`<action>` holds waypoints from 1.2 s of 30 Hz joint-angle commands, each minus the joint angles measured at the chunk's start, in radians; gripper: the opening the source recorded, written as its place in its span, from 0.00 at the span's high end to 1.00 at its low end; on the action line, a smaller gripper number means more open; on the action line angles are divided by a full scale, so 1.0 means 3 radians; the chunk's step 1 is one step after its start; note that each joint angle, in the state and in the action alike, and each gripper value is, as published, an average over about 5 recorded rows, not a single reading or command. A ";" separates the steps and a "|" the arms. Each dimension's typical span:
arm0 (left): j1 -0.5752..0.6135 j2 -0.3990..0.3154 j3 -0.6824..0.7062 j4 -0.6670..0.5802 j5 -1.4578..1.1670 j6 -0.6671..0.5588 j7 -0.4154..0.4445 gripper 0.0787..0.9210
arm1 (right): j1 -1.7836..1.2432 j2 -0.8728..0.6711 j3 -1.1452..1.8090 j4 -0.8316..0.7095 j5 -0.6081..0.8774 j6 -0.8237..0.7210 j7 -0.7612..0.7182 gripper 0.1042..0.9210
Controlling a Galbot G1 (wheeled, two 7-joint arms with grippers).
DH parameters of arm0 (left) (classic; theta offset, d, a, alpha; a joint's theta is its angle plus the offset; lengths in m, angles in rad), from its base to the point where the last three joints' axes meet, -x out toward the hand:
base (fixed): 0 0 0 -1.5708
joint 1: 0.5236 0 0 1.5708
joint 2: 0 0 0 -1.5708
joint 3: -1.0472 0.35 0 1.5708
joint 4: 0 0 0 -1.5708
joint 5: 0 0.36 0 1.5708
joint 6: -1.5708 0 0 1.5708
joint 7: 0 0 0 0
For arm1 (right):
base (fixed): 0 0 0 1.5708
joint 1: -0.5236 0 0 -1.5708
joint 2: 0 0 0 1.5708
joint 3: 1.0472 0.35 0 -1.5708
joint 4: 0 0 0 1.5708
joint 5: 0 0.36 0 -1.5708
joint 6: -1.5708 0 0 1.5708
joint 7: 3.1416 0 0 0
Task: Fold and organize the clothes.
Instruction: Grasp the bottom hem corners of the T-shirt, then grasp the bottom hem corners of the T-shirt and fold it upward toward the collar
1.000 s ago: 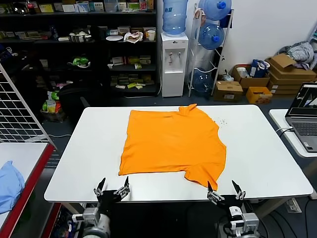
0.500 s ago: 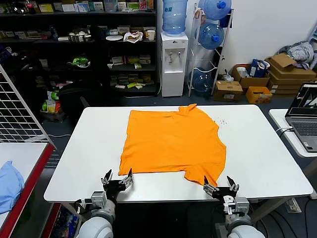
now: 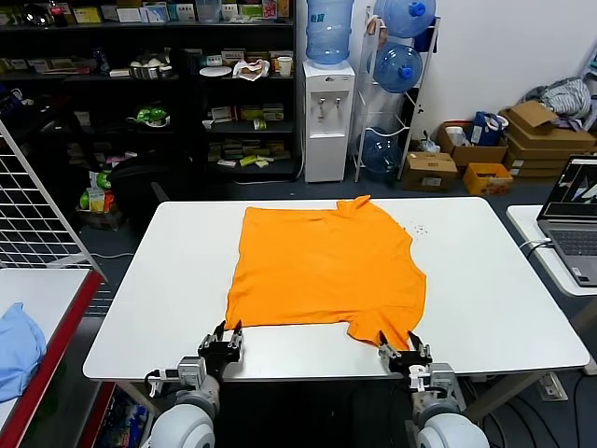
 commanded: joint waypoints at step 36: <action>0.1208 0.0445 -0.0155 -0.1434 -0.0102 -0.0059 -0.0162 0.98 | -0.1389 -0.0282 0.0116 0.1221 -0.0121 0.0661 0.0274 0.98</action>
